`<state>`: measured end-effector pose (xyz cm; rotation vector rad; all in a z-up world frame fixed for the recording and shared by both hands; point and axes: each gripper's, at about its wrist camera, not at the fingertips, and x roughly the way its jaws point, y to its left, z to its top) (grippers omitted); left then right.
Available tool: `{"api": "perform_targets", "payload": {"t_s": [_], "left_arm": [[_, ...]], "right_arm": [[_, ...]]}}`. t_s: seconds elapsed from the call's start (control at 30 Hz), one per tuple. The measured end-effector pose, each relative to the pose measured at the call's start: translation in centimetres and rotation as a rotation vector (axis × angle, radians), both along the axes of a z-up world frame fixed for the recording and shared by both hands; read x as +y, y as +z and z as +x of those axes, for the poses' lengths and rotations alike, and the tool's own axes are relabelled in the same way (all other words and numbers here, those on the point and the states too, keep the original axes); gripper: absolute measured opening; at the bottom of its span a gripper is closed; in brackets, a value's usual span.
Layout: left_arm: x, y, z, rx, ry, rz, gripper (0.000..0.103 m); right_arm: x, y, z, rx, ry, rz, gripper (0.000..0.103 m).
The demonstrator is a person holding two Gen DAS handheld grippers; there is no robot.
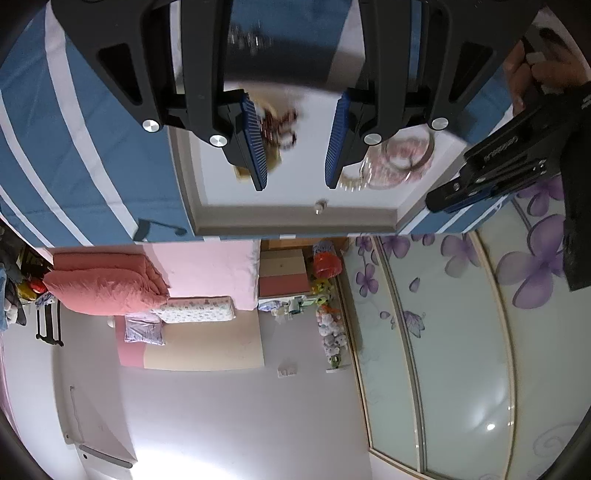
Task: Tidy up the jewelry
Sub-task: 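Move the left tool to the silver earring cluster and close on it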
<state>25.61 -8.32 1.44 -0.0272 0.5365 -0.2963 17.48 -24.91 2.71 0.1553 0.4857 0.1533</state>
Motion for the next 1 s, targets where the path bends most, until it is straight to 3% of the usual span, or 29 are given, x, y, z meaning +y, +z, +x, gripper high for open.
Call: {"api": "perform_targets", "payload": {"t_s": [0.5, 0.87, 1.0], "left_arm": [[-6.5, -2.2, -6.2, 0.086, -0.164, 0.021, 0.035], [-13.2, -6.2, -5.9, 0.255, -0.275, 0.107, 0.04], [-14.8, -6.7, -5.1, 0.286, -0.271, 0.132, 0.049]], "right_arm": [[-3.2, -2.3, -9.6, 0.07, -0.063, 0.036, 0.034], [-5.0, -3.4, -11.1, 0.089, -0.104, 0.067, 0.034], [-5.5, -3.9, -11.5, 0.091, -0.118, 0.075, 0.034]]}}
